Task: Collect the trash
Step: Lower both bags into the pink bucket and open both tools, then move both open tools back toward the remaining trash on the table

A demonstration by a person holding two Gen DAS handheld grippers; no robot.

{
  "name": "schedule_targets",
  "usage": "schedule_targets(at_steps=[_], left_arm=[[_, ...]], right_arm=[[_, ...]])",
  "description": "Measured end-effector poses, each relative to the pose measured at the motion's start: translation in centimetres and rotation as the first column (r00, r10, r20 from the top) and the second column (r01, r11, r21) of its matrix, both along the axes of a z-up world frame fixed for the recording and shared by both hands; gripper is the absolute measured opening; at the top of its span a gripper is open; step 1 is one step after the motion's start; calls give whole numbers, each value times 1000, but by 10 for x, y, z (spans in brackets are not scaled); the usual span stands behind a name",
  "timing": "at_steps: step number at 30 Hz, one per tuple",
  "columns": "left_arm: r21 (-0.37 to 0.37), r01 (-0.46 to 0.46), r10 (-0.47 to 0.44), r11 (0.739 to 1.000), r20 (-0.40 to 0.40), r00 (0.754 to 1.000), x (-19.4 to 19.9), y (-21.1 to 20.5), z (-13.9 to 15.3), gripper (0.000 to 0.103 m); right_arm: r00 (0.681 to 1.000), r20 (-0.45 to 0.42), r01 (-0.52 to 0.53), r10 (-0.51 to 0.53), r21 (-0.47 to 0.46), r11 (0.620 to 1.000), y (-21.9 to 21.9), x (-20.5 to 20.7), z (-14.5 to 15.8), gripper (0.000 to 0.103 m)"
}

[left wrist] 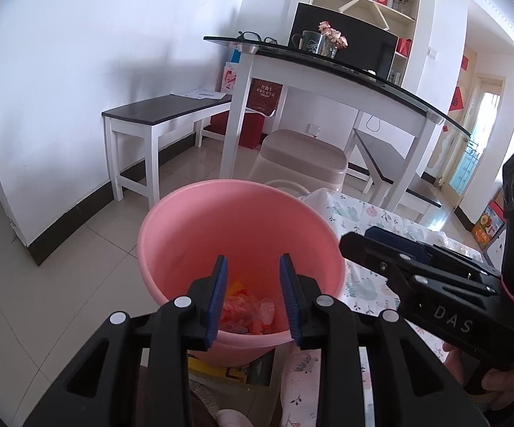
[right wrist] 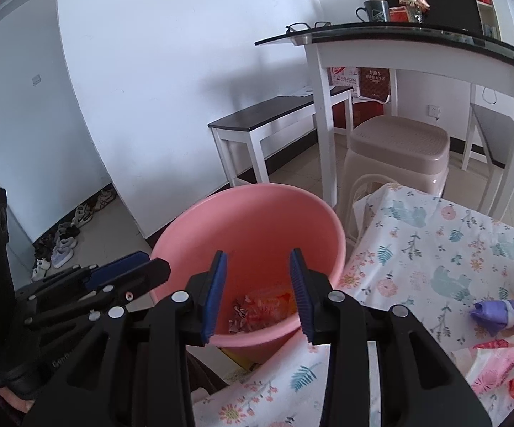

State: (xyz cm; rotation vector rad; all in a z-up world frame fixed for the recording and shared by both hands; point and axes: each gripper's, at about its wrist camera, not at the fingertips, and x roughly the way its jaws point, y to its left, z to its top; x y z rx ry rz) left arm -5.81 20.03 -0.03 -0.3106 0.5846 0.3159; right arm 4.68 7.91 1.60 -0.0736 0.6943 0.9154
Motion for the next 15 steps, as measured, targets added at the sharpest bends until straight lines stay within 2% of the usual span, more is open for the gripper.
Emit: schedule_targets(at_steps=[15], left_arm=[[24, 131, -131, 991, 16, 991, 19, -50, 12, 29]], right_arm=[[993, 31, 117, -116, -40, 992, -74, -15, 3, 37]])
